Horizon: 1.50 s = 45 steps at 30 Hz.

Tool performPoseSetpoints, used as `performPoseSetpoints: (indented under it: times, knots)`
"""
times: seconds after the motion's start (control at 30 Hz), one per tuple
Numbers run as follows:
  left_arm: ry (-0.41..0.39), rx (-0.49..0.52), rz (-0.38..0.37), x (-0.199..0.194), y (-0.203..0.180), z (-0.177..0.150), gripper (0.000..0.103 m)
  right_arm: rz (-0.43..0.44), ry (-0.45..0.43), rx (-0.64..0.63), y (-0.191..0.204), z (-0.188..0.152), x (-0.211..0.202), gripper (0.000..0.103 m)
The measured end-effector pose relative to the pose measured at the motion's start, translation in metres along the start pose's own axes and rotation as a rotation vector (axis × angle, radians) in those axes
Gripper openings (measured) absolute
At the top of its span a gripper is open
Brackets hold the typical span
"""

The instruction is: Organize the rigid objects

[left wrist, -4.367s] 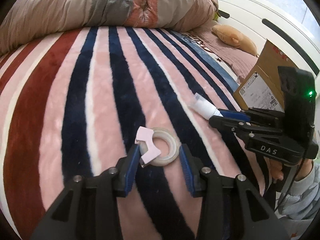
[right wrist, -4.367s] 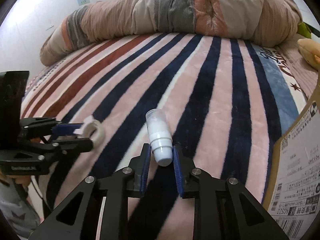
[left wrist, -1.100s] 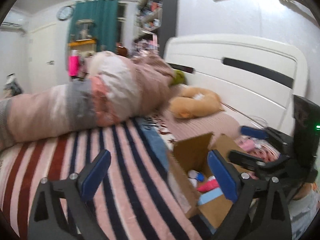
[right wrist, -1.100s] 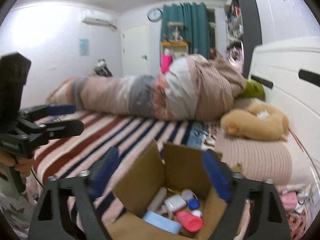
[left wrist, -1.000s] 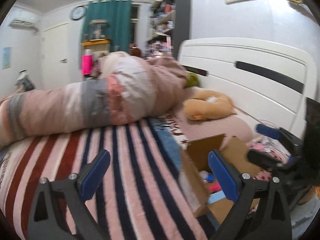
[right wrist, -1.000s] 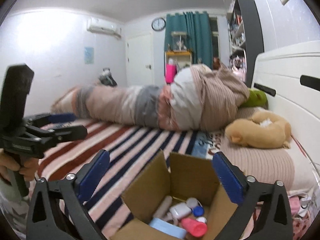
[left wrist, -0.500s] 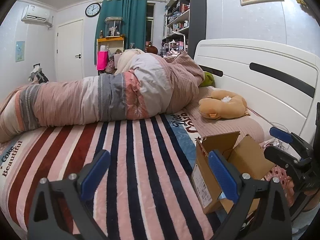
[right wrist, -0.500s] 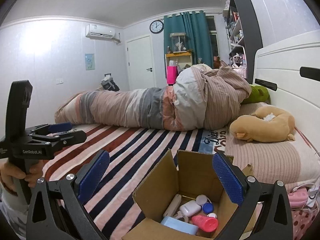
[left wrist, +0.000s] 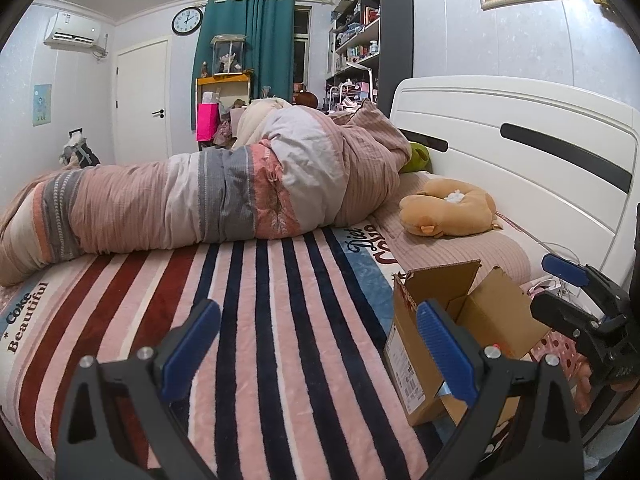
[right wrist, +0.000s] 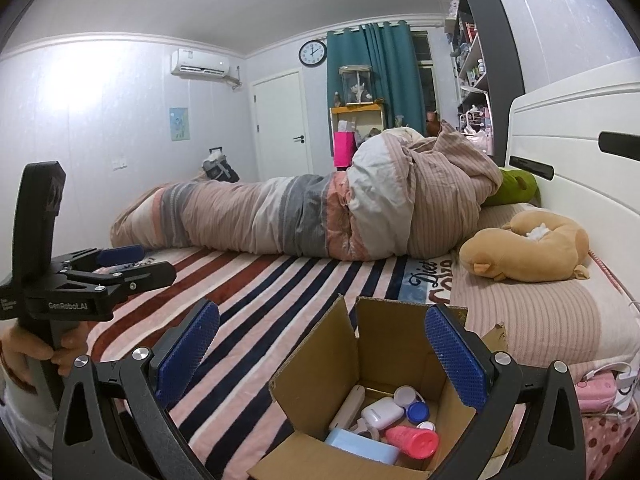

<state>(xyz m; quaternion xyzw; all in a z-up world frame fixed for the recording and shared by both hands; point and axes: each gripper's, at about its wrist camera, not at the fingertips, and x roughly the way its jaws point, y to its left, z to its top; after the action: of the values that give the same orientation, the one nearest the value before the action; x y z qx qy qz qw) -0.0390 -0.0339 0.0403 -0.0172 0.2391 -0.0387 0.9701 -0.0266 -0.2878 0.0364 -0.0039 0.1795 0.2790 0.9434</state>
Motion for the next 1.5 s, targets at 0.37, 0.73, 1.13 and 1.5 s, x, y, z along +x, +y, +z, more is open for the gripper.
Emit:
performPoseSetpoints:
  times: [0.37, 0.73, 1.13, 1.5]
  knots:
    - [0.003, -0.006, 0.019, -0.0043, 0.0014, -0.0068, 0.098, 0.002, 0.001, -0.003, 0.0010, -0.0022, -0.0009, 0.103]
    - [0.010, -0.009, 0.026, -0.0003, 0.0036, -0.0071, 0.098, 0.008, 0.005, -0.003, 0.0005, -0.0046, 0.0003, 0.103]
    - [0.014, -0.013, 0.032, 0.0019, 0.0075, -0.0073, 0.098, 0.009, 0.006, -0.003, -0.0007, -0.0039, 0.0006, 0.103]
    - [0.014, -0.010, 0.029, 0.0022, 0.0093, -0.0074, 0.098, 0.012, 0.011, -0.002, -0.0004, -0.0053, 0.0016, 0.103]
